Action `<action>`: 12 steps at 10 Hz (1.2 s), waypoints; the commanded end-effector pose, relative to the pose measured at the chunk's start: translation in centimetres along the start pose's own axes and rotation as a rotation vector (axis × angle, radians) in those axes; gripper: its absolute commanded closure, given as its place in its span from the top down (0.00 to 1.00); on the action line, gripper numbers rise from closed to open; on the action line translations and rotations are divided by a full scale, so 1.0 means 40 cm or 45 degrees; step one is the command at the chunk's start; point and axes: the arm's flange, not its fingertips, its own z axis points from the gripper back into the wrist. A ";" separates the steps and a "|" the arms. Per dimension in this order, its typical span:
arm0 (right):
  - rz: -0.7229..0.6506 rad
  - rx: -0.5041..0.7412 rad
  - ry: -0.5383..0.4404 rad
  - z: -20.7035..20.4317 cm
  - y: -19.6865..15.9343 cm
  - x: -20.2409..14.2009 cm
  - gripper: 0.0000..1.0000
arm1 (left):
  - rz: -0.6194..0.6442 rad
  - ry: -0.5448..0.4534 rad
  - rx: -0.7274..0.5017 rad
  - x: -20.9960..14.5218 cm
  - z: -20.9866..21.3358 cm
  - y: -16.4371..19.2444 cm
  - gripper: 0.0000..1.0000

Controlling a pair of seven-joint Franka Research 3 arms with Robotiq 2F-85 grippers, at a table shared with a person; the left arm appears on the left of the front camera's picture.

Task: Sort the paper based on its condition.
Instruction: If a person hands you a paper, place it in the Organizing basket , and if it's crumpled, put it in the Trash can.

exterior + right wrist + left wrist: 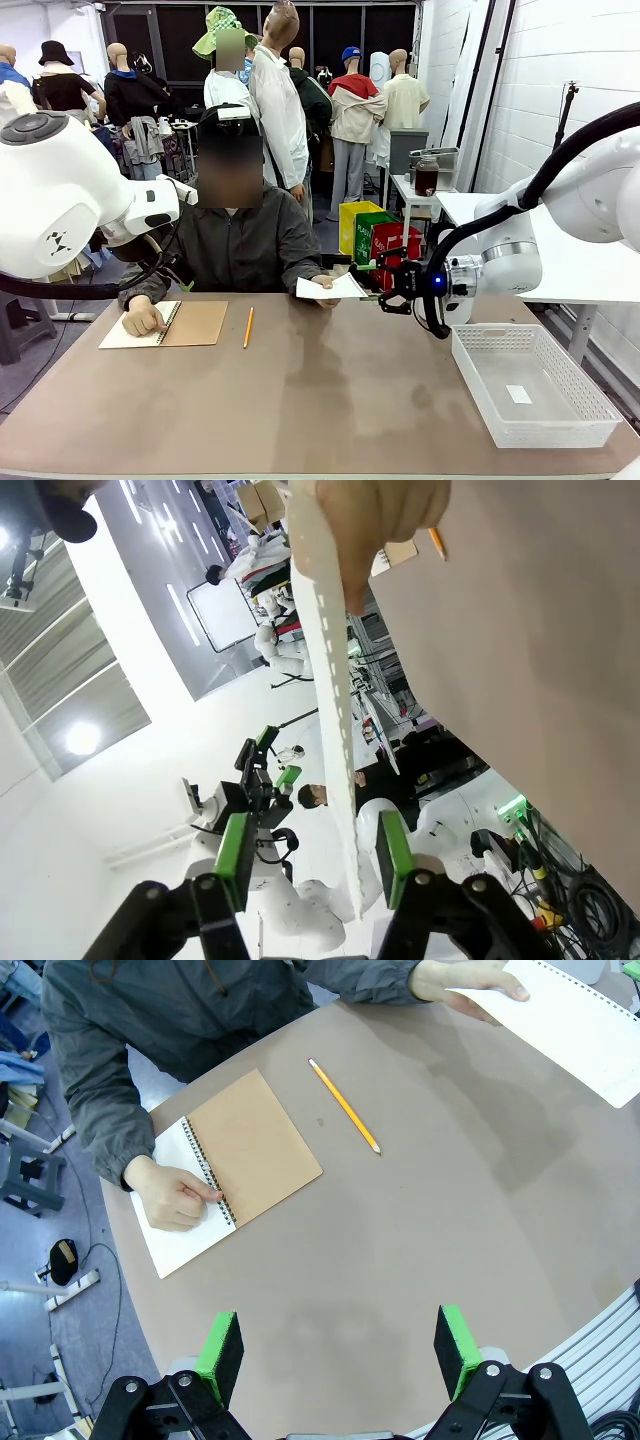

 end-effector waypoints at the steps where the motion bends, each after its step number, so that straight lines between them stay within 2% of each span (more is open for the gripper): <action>1: -0.028 0.030 0.009 -0.013 -0.009 0.005 0.64 | -0.015 0.003 0.003 -0.001 0.001 0.003 1.00; 2: -0.039 0.023 0.015 -0.015 -0.012 0.006 0.64 | -0.015 0.003 0.003 -0.001 0.001 0.003 1.00; 3: -0.049 0.022 0.011 -0.017 -0.015 0.008 0.49 | -0.015 0.003 0.003 -0.001 0.001 0.003 1.00; 4: -0.050 0.018 0.010 -0.017 -0.017 0.008 0.40 | -0.015 0.003 0.003 -0.001 0.001 0.003 1.00; 6: -0.062 0.017 0.009 -0.015 -0.021 0.006 0.37 | -0.015 0.003 0.003 -0.001 0.001 0.003 1.00; 8: -0.068 0.015 0.006 -0.018 -0.020 0.003 0.00 | -0.015 0.003 0.003 -0.001 0.001 0.003 1.00; 12: -0.099 0.005 0.046 -0.033 -0.021 0.004 0.00 | -0.015 0.003 0.003 -0.001 0.001 0.003 1.00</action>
